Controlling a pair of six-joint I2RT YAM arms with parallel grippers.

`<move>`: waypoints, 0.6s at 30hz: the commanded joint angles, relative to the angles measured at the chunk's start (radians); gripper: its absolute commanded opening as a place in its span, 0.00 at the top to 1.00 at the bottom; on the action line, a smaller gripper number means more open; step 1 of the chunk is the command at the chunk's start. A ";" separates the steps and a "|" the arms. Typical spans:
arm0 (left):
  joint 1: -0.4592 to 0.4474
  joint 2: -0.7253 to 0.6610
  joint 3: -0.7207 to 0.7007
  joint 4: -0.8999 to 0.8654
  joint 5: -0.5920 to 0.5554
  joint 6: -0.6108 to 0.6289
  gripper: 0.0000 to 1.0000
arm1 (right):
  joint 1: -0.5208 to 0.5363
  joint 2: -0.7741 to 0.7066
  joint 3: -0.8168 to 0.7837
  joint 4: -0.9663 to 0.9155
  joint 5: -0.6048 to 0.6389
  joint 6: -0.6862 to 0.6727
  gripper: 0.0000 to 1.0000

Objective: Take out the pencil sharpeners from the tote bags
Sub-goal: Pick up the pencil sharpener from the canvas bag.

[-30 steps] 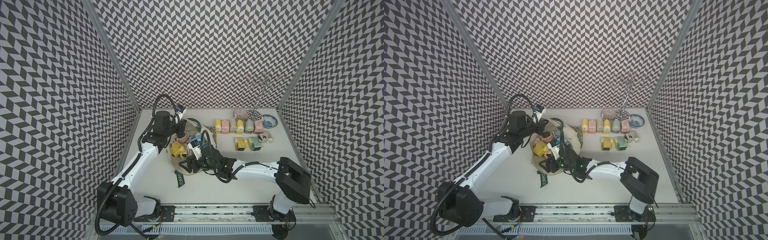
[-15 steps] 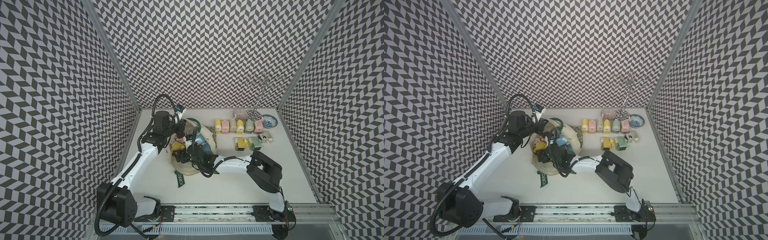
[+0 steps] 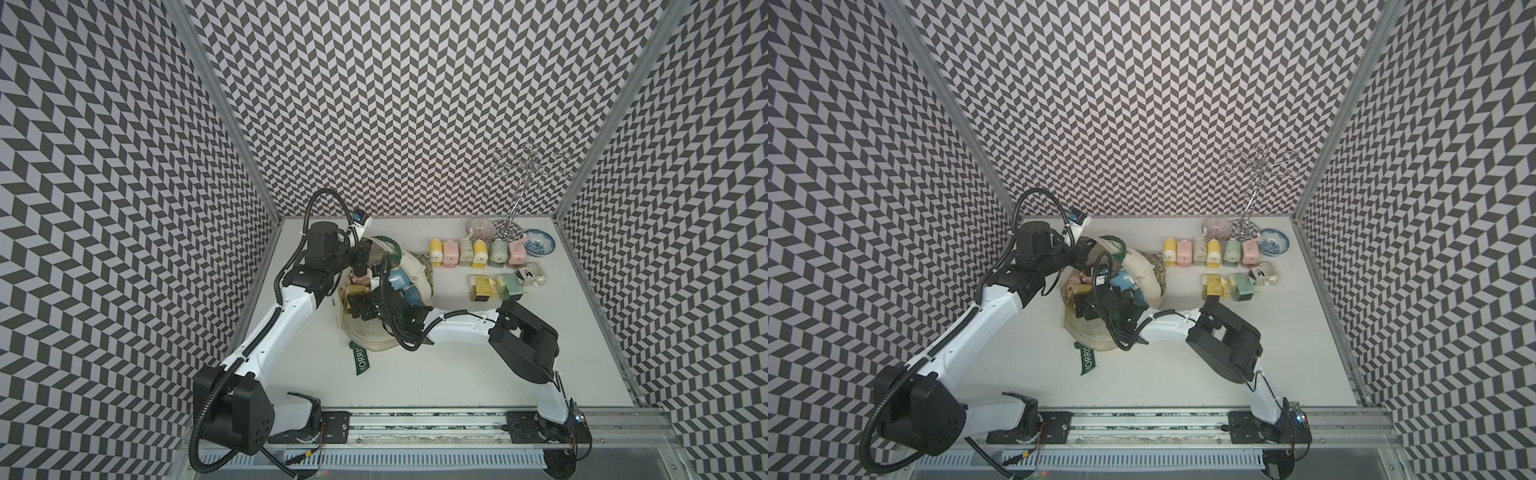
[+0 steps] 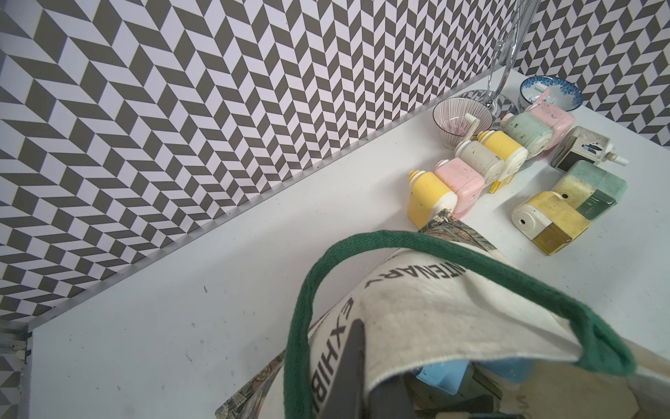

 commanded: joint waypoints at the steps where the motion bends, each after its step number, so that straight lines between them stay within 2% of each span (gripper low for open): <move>1: 0.016 -0.050 0.016 0.097 0.008 -0.012 1.00 | -0.019 0.053 0.040 0.056 -0.151 -0.061 0.08; 5: 0.016 -0.047 0.018 0.095 0.011 -0.011 1.00 | -0.016 0.097 0.122 -0.037 -0.231 -0.113 0.07; 9: 0.016 -0.044 0.019 0.091 0.014 -0.013 1.00 | -0.015 0.119 0.157 -0.121 -0.230 -0.148 0.06; 15: 0.016 -0.043 0.021 0.091 0.017 -0.015 1.00 | -0.016 0.089 0.157 -0.292 -0.081 -0.235 0.06; 18: 0.016 -0.041 0.022 0.089 0.017 -0.015 1.00 | -0.018 0.060 0.130 -0.350 0.057 -0.263 0.06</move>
